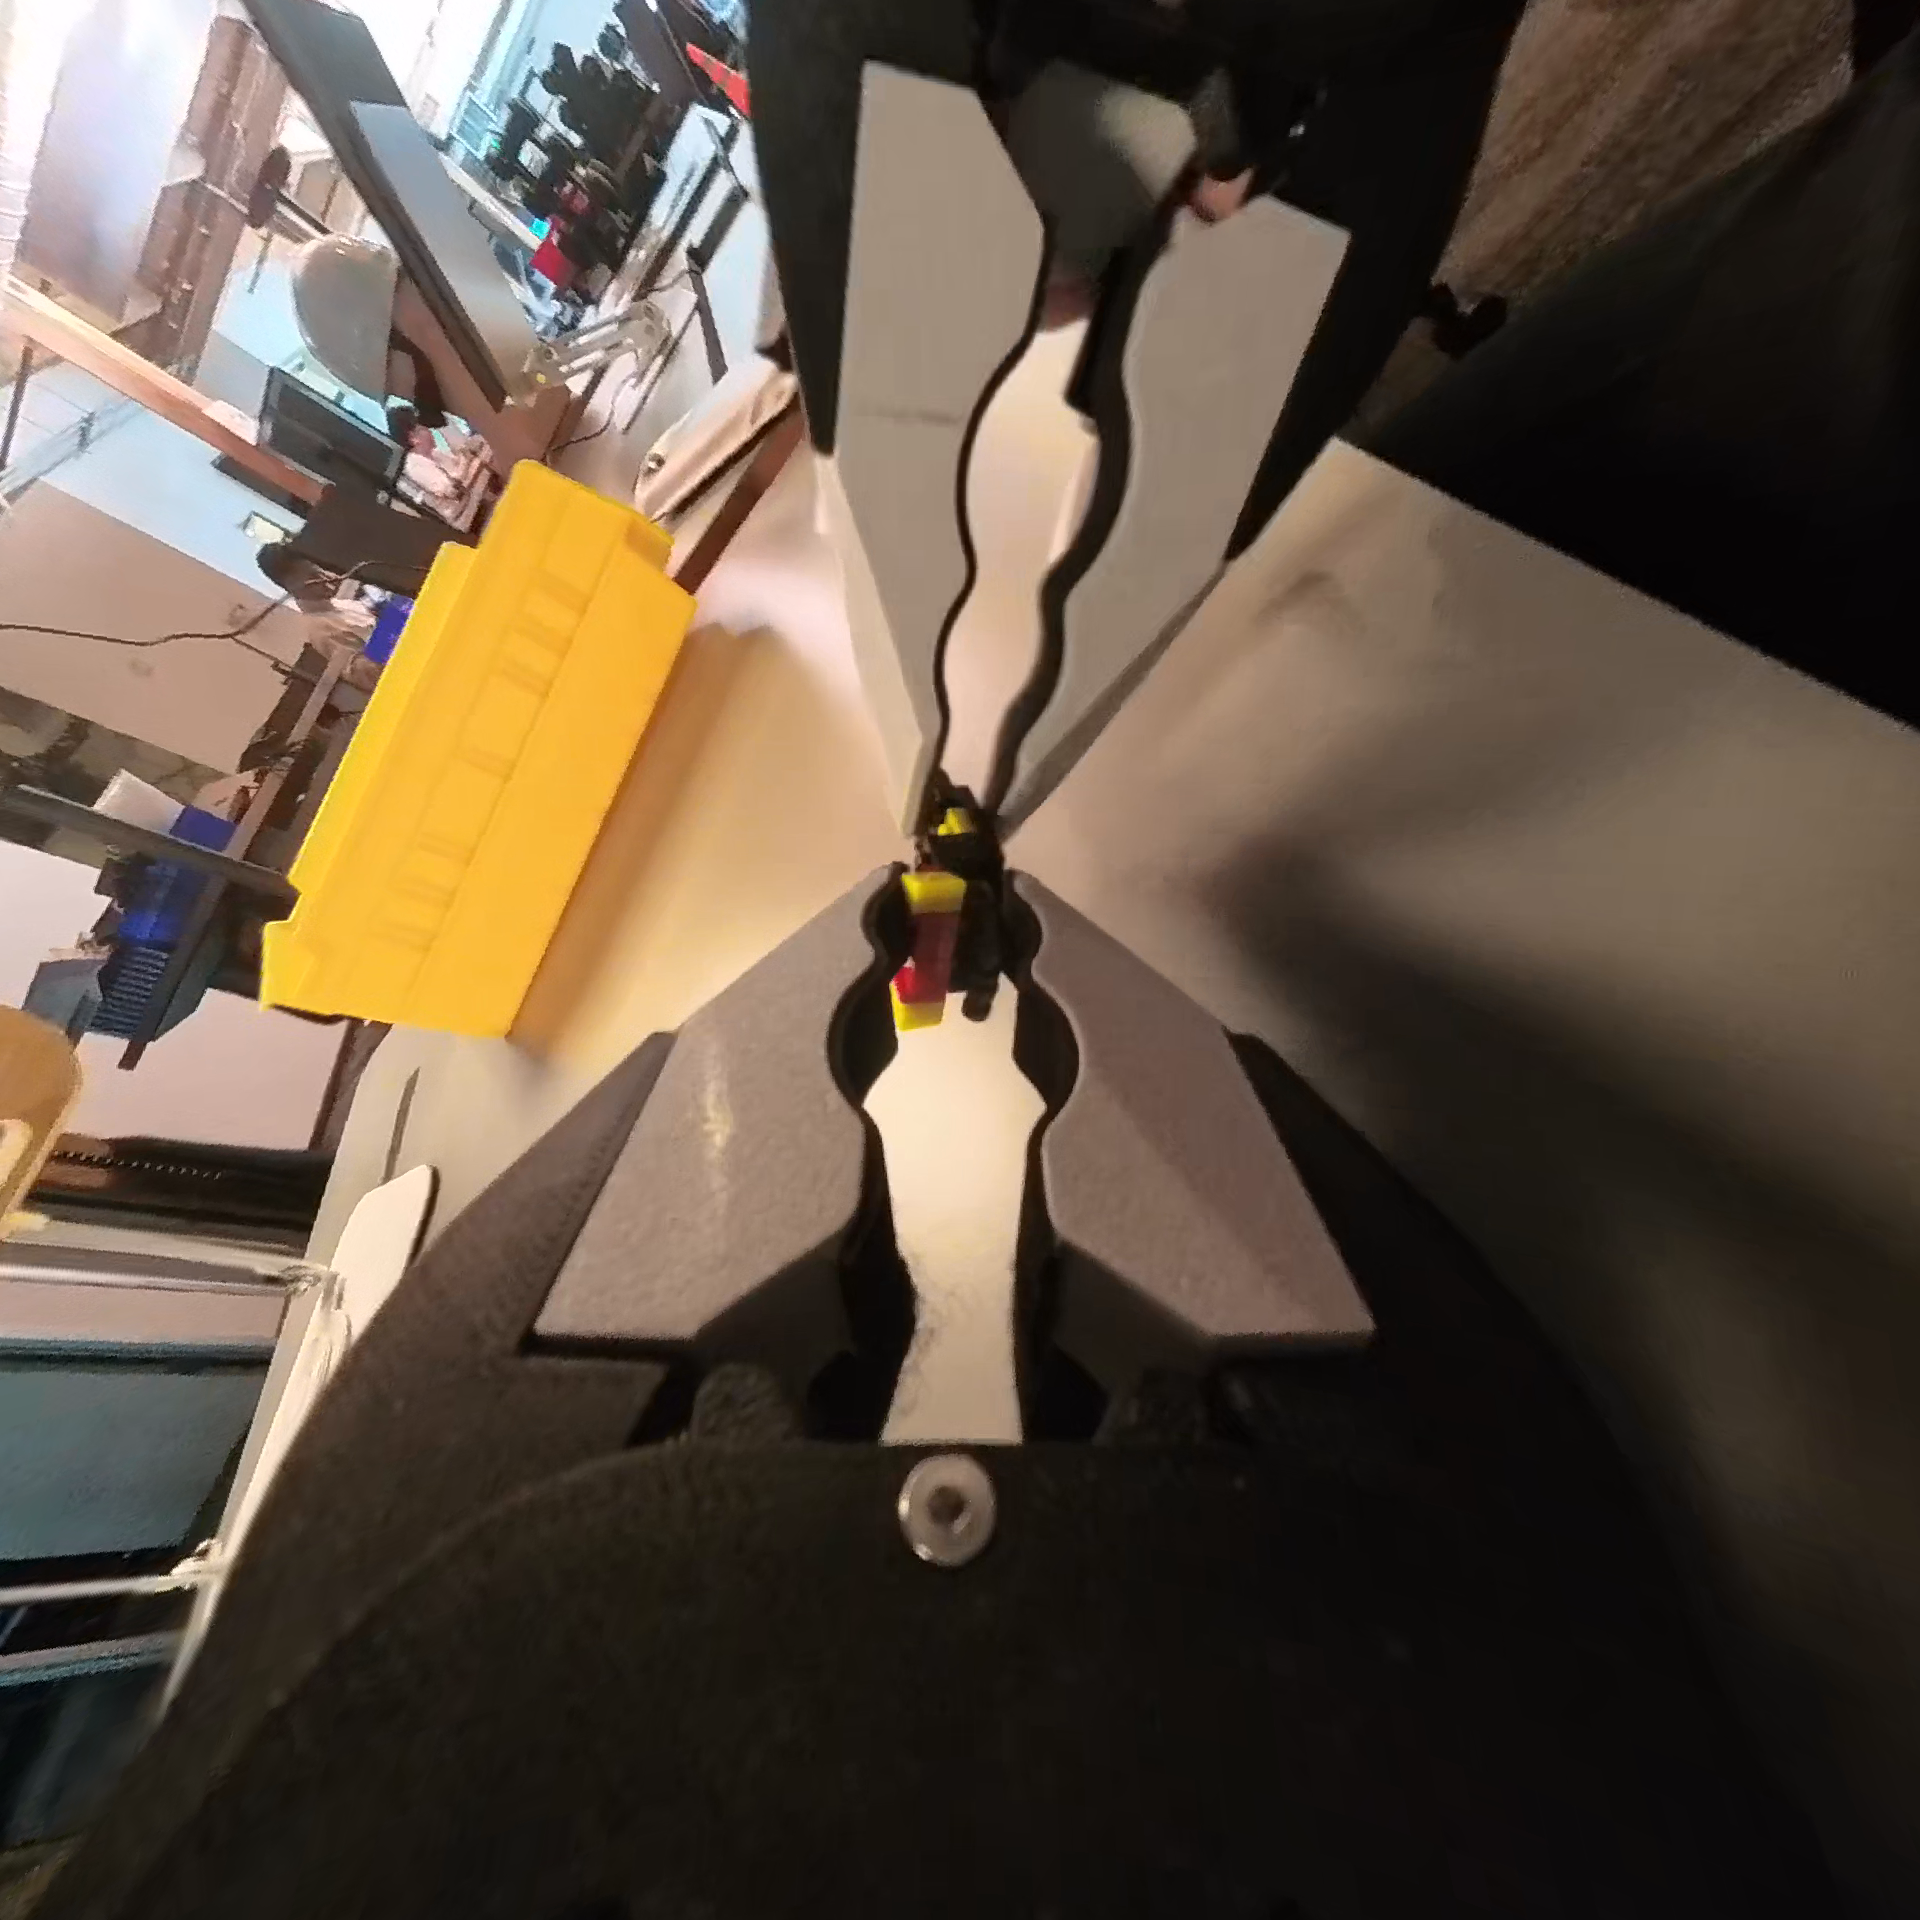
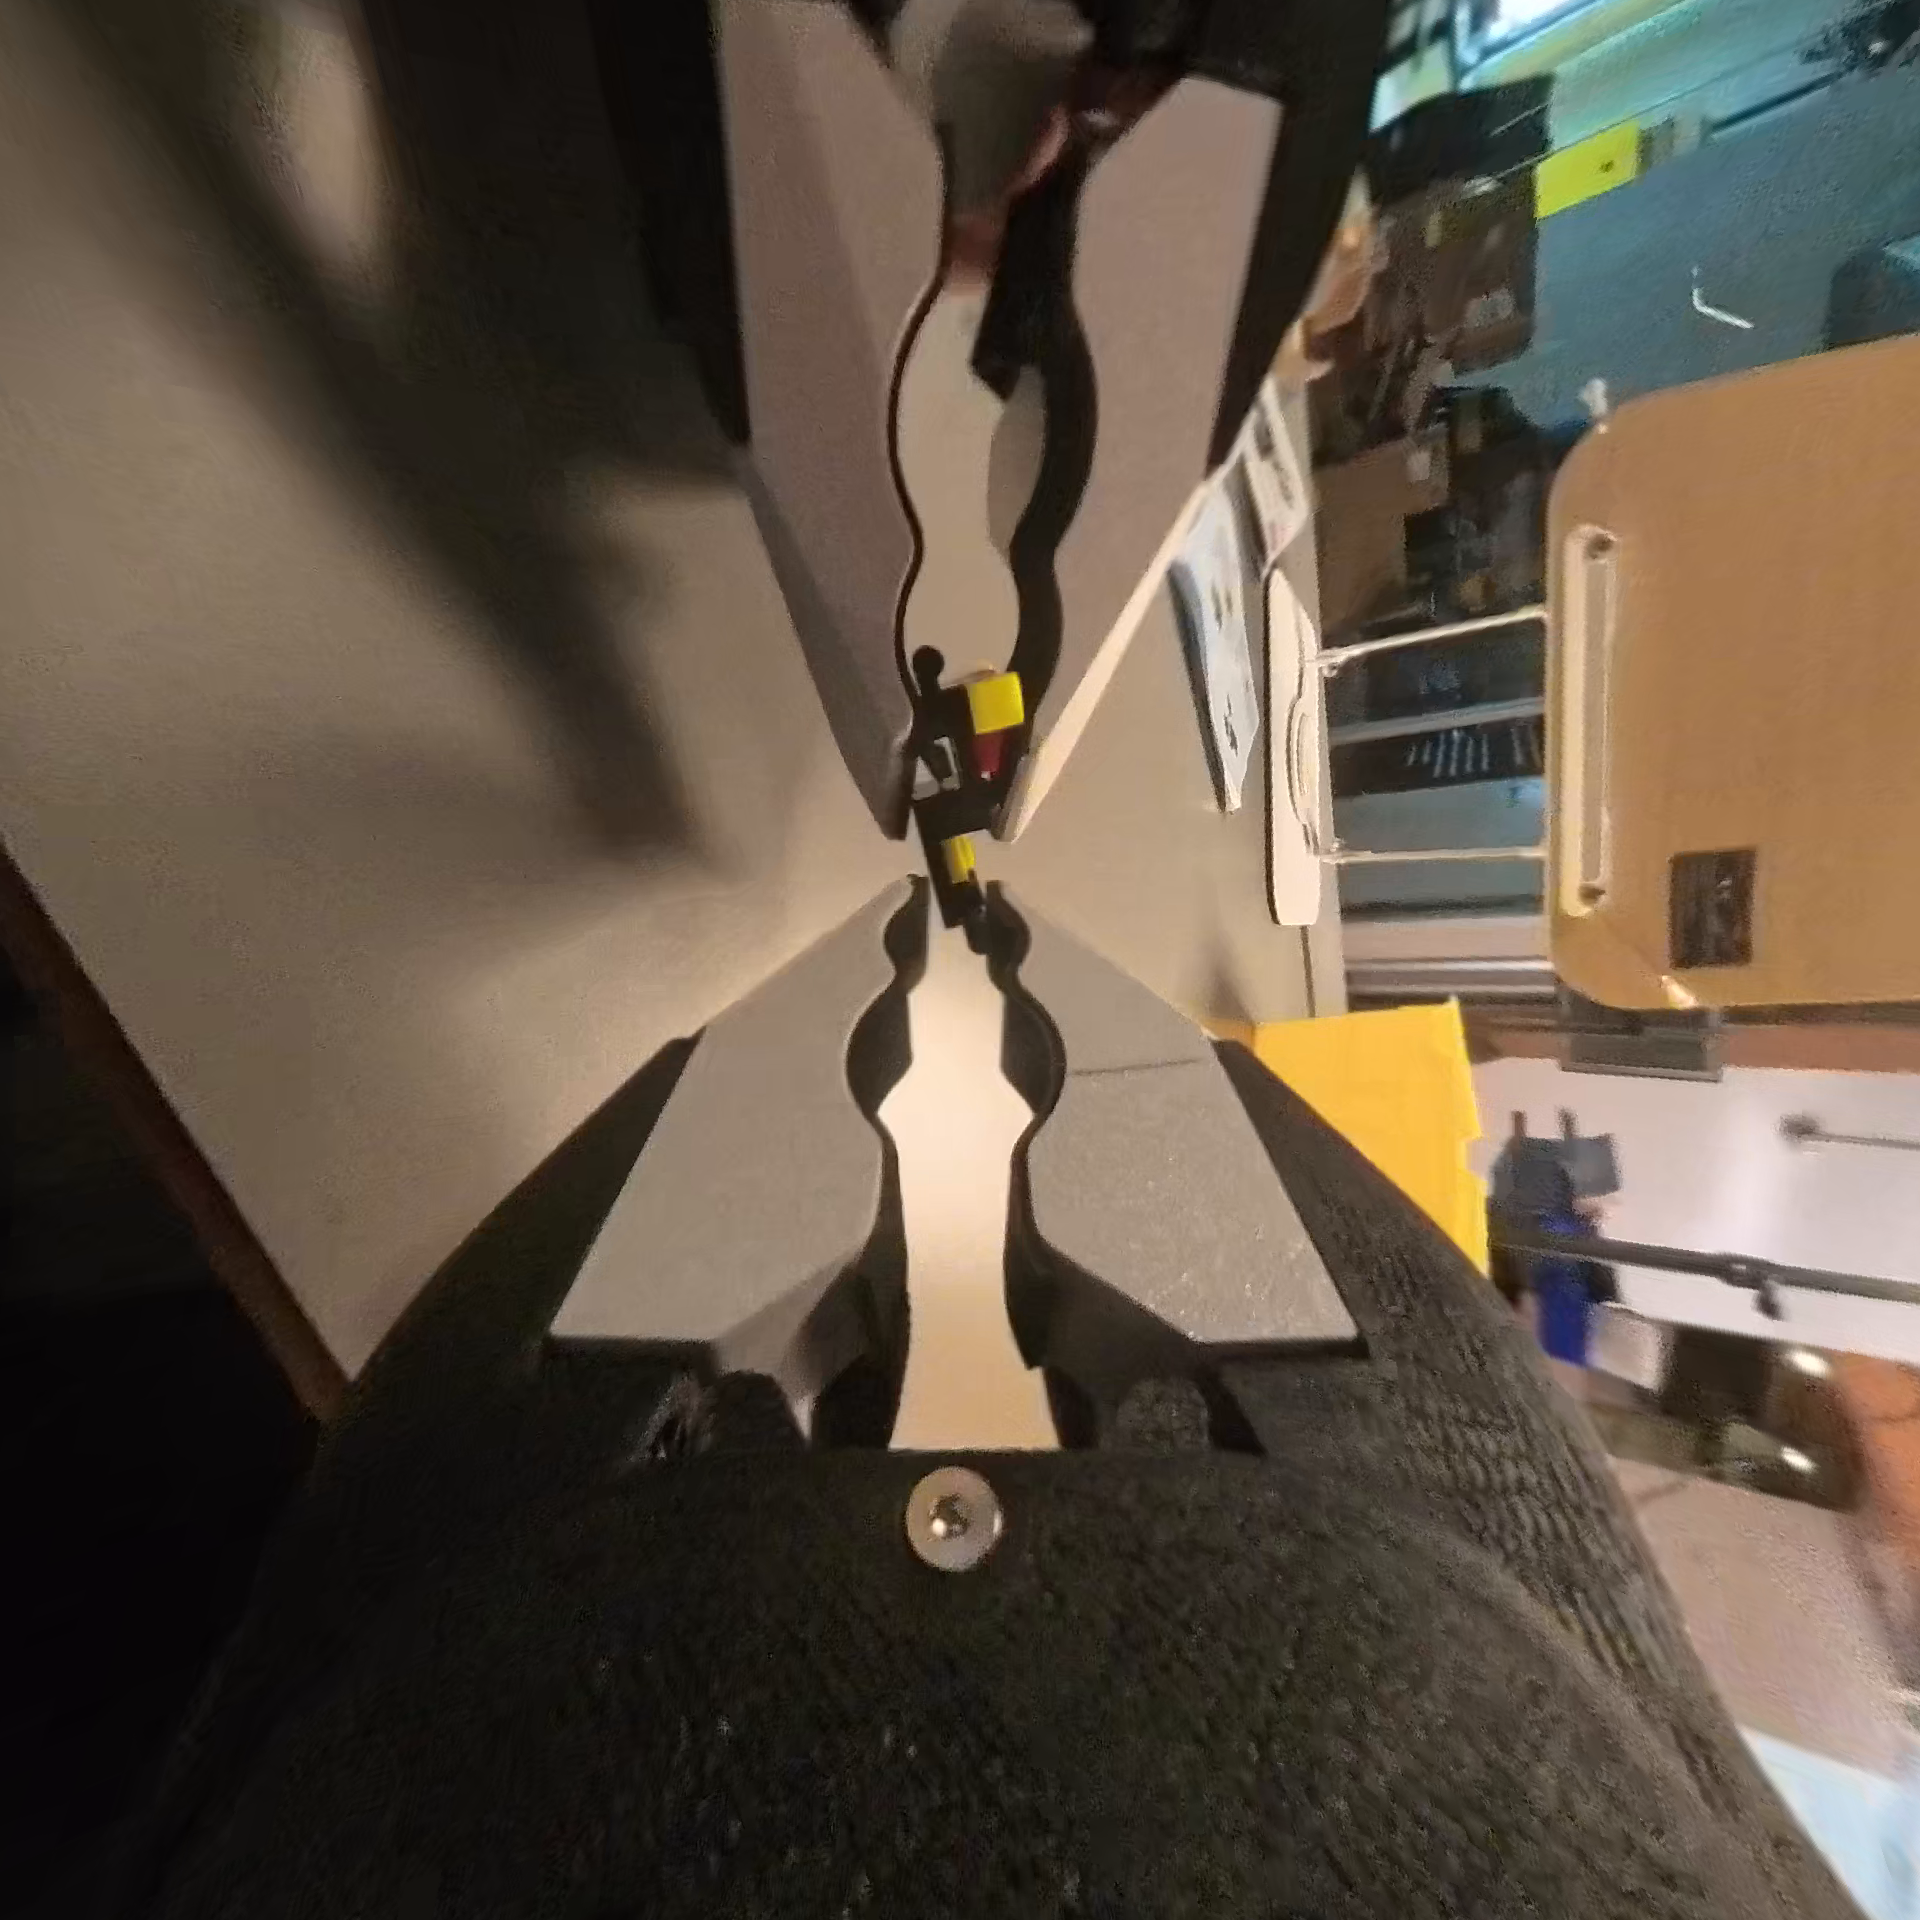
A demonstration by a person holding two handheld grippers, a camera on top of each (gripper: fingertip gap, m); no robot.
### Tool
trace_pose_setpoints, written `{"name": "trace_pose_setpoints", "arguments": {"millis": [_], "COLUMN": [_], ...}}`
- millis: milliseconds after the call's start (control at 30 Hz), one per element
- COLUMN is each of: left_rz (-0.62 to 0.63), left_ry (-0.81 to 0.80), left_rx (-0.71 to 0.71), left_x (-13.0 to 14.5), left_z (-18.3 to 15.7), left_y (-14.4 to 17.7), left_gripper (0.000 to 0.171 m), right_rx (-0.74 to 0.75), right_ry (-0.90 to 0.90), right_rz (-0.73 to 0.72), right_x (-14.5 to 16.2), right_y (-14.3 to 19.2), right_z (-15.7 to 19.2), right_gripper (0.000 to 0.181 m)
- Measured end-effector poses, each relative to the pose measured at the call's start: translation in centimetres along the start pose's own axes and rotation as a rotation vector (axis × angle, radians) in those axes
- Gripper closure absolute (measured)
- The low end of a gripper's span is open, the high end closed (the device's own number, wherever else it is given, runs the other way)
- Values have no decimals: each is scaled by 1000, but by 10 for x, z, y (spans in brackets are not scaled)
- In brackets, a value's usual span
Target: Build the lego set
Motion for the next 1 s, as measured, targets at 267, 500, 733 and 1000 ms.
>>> {"name": "trace_pose_setpoints", "arguments": {"millis": [267,500,733,1000], "left_rz": [-45,-41,-11,36], "left_ry": [44,4,-48,-113], "left_rx": [-23,10,31,-120], "left_x": [-4,-6,-3,1], "left_z": [5,-2,-7,9], "left_y": [2,-1,-2,1], "left_gripper": [156,156,156,156], "right_rx": [41,12,-51,191], "right_ry": [-101,201,186,-91], "right_rz": [-10,36,27,-140], "right_x": [12,2,4,30], "right_y": [8,-4,-7,6], "right_z": [-6,1,6,-24], "right_gripper": [137,165,175,97]}}
Point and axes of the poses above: each gripper's, where its closed fingertips meet, y back along the fingers, x out of its underside, z = x × y across the jaws, the point moved 5 cm from there along y, back along the fingers, and after that the axes turned 11 degrees about -z, right-handed, at the moved point
